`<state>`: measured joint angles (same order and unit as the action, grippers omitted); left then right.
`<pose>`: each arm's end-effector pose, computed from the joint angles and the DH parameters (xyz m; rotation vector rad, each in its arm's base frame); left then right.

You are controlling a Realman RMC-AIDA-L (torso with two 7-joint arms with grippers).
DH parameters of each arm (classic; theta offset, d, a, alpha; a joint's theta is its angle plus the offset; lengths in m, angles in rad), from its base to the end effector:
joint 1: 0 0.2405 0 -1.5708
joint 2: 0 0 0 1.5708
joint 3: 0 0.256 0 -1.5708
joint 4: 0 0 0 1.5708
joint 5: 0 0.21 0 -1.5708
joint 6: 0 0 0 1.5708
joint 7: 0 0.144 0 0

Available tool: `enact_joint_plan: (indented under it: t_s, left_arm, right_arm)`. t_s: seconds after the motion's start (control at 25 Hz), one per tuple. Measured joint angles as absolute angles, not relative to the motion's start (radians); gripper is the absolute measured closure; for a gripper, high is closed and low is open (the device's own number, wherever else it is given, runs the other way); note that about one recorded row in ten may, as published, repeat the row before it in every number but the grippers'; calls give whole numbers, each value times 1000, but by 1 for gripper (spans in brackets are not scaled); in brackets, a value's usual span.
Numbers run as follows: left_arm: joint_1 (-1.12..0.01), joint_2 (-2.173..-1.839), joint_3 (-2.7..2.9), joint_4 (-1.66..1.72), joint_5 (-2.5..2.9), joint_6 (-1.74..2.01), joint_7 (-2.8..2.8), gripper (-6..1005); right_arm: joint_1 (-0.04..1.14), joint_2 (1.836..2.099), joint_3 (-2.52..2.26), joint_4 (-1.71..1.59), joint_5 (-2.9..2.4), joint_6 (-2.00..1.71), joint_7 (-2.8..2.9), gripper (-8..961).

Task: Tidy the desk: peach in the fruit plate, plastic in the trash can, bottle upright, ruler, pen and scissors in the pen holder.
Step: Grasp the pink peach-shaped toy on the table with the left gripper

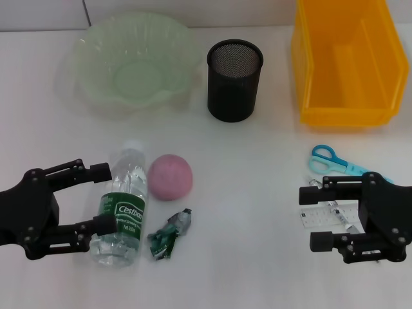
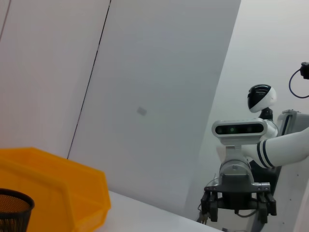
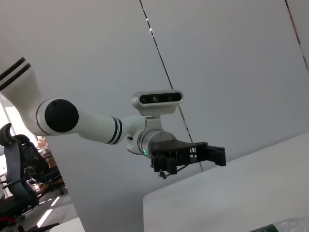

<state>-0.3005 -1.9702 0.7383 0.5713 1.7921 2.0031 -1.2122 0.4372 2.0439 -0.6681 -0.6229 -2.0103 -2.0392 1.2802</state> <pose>-0.2942 0.2300 0.0456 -2.7912 -0.5225 -1.1318 0.2612 0.2503 0.0196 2.8392 -0.4721 -1.0054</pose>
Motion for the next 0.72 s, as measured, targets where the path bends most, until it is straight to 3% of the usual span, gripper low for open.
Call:
enact_joint_plan:
  t_s: [0.72]
  left_arm:
    - [-310,-1991,769,694,1793,2005,-1322,159]
  right_arm:
    - [436,2049,-672,-623,-2010,-2036,1281,257]
